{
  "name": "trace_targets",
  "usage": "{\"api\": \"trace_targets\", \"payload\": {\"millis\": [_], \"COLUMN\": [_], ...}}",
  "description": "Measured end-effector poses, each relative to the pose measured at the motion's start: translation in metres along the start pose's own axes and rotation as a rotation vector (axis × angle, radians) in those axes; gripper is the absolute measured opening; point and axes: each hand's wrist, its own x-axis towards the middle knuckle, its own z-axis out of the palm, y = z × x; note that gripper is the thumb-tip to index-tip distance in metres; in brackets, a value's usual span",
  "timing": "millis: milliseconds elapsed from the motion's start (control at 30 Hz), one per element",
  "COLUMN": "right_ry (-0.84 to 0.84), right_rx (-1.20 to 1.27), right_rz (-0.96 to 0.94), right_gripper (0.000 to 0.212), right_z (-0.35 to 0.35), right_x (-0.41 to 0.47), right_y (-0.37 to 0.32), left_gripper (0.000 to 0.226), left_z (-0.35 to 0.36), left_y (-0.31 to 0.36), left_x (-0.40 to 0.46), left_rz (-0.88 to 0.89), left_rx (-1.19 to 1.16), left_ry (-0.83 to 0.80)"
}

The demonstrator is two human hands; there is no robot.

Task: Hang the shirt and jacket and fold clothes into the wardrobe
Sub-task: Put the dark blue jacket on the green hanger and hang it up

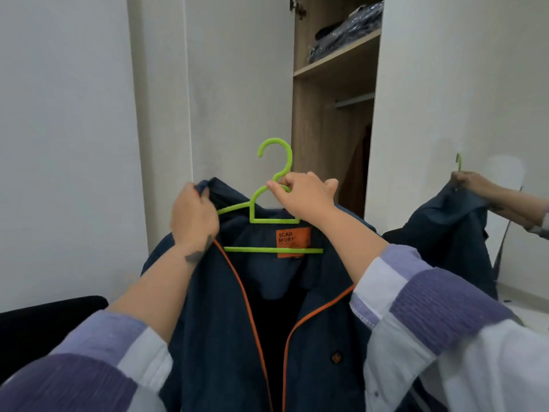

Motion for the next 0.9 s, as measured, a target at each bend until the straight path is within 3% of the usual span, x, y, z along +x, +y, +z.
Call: {"api": "trace_targets", "payload": {"millis": [167,367,467,567,633,700,733,800,900], "right_ry": [-0.168,-0.085,-0.084,-0.117,-0.100,-0.043,-0.020,0.008,0.042], "right_rx": [-0.182,-0.379,-0.360,-0.132,-0.033,0.008,0.017,0.023,0.009], "right_rz": [0.038,0.049,0.082,0.190,0.220,0.210,0.195,0.154,0.100], "right_gripper": [0.047,0.052,0.051,0.050,0.051,0.051,0.050,0.049,0.049], "right_z": [0.011,0.013,0.010,0.005,0.003,0.002,0.003,0.004,0.003], "right_x": [-0.012,-0.018,-0.012,-0.006,-0.006,-0.008,-0.009,-0.008,-0.004], "right_y": [0.020,0.024,0.030,0.042,0.046,0.044,0.042,0.038,0.038], "left_gripper": [0.031,0.034,0.033,0.013,0.004,0.016,0.027,0.042,0.048], "left_z": [-0.011,-0.018,-0.019,-0.024,-0.031,-0.035,-0.033,-0.025,-0.008], "left_y": [0.001,-0.008,-0.013,-0.014,-0.011,-0.006,-0.005,-0.006,-0.009], "left_x": [0.014,0.025,0.024,0.016,0.006,-0.005,-0.008,-0.012,-0.009], "left_rz": [0.022,-0.074,-0.058,-0.091,-0.268,-0.426,-0.453,-0.429,-0.249], "left_rx": [0.196,0.215,0.146,-0.060,-0.189,-0.202,-0.172,-0.059,0.075], "left_ry": [0.085,0.071,0.018,-0.196,-0.499,-0.813,-0.872,-0.812,-0.633]}}
